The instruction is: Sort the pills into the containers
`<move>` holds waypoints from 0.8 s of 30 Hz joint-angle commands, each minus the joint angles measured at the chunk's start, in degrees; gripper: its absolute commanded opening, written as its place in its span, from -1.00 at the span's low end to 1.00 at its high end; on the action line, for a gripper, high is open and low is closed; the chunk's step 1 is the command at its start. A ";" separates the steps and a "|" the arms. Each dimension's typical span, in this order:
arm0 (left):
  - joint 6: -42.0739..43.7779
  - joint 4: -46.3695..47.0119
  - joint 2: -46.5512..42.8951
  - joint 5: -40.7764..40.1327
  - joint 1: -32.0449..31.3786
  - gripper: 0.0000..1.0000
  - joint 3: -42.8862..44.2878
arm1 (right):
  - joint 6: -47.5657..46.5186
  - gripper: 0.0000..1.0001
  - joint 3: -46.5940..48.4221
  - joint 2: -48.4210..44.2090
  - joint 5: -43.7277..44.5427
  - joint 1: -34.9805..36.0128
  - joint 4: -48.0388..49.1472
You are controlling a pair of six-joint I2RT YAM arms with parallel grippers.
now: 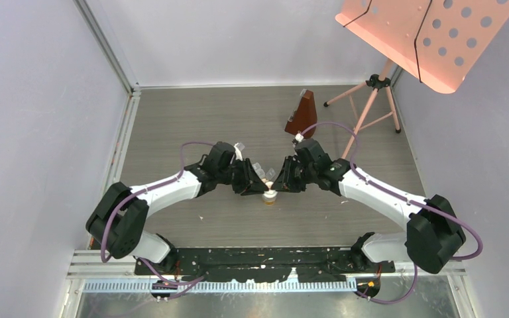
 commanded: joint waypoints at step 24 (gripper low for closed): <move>4.02 -6.40 2.40 -5.80 -0.44 -0.42 0.68 | -2.55 -0.18 -7.60 -1.26 1.06 0.43 0.51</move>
